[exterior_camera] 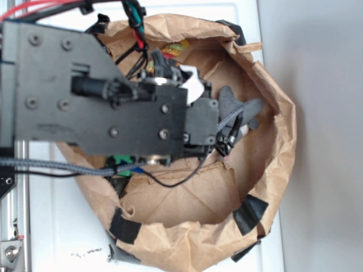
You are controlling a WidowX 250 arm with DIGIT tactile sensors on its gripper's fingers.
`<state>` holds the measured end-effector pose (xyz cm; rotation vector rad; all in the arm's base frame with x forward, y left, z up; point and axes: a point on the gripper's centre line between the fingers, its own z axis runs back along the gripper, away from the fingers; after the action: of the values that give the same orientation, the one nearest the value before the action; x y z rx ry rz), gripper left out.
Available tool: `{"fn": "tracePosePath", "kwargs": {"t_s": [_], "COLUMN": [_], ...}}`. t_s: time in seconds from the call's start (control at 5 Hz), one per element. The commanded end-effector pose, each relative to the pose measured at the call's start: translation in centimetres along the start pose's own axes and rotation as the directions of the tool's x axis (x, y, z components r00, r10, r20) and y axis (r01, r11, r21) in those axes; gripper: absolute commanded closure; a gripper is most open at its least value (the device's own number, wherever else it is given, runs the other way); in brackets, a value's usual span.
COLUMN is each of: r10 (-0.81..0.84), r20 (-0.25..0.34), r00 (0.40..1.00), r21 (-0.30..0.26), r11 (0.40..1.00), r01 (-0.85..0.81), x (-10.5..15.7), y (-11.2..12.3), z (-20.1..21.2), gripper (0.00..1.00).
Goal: Grab the green block.
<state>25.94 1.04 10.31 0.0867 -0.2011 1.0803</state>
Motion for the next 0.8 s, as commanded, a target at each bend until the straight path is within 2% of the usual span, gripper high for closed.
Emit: {"fn": "tracePosePath", "kwargs": {"t_s": [0.0, 0.2, 0.4, 0.6], "r10": [-0.048, 0.025, 0.018, 0.046], "r20": [-0.001, -0.047, -0.086, -0.089], "r00": [0.999, 0.999, 0.996, 0.995], "r21": [0.01, 0.017, 0.071, 0.137], "r11": [0.999, 1.0, 0.997, 0.99], "r01": [0.048, -0.024, -0.012, -0.034], "x": [-0.3, -1.0, -1.5, -2.2], "y": [2.4, 2.4, 2.3, 2.9], "z": [0.9, 1.3, 0.8, 0.1], "gripper": [0.0, 0.0, 0.0, 0.0]}}
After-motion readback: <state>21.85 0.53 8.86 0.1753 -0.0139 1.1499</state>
